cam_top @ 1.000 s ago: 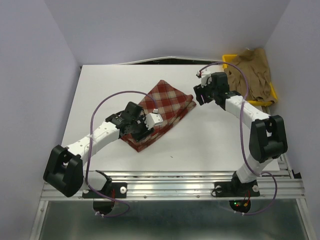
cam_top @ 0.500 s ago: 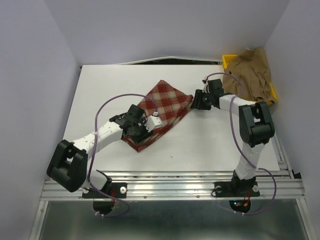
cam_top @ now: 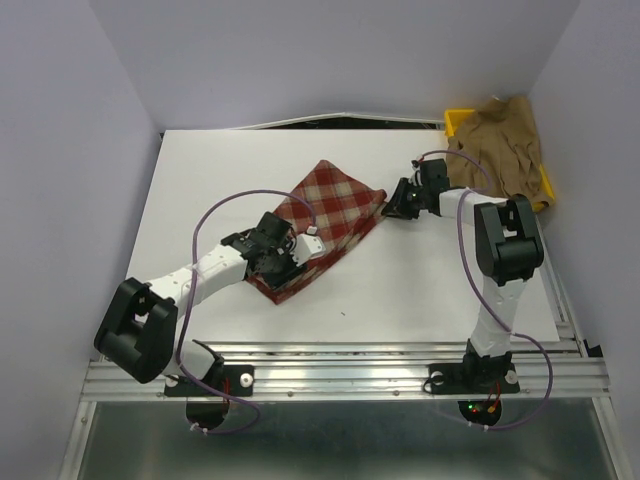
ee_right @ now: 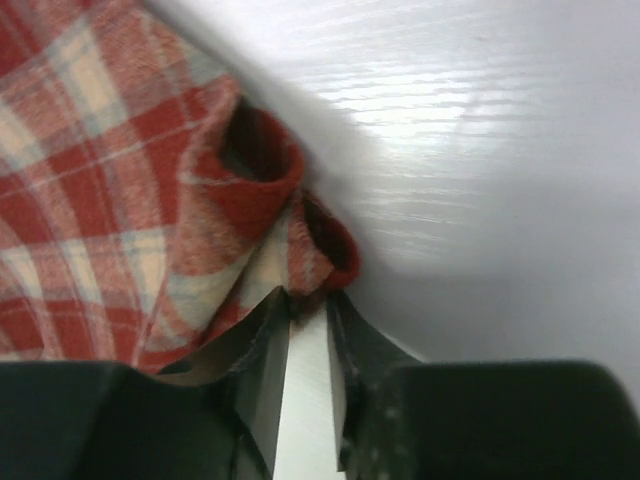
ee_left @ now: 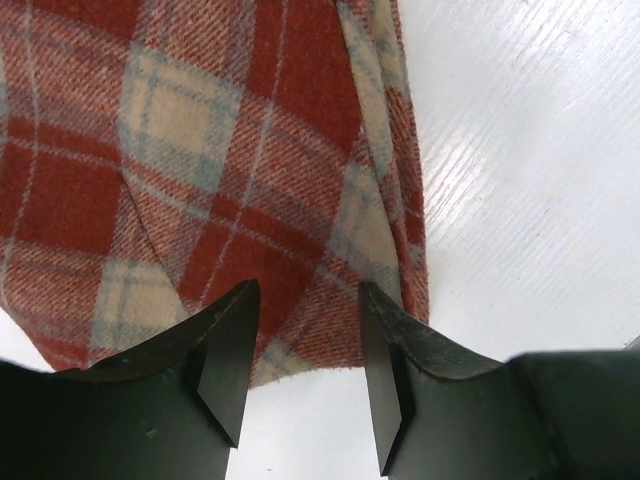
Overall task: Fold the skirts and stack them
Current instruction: Fold the skirt
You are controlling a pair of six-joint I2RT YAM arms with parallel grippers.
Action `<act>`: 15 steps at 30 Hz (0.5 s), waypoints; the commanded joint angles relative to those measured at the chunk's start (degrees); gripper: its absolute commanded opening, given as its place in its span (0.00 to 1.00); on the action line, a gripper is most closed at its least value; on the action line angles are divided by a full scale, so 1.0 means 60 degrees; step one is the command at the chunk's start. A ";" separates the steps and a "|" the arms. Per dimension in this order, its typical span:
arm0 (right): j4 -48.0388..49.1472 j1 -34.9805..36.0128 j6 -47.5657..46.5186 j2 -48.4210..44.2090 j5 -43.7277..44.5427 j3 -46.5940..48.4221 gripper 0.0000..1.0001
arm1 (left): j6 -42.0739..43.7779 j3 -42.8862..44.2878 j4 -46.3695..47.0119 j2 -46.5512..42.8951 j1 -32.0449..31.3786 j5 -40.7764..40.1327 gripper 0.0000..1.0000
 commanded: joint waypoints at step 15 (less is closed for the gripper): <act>-0.0050 0.0010 -0.0021 0.0555 0.0601 0.0279 0.01 | 0.0257 -0.0027 -0.0787 -0.0654 -0.0149 0.0812 0.67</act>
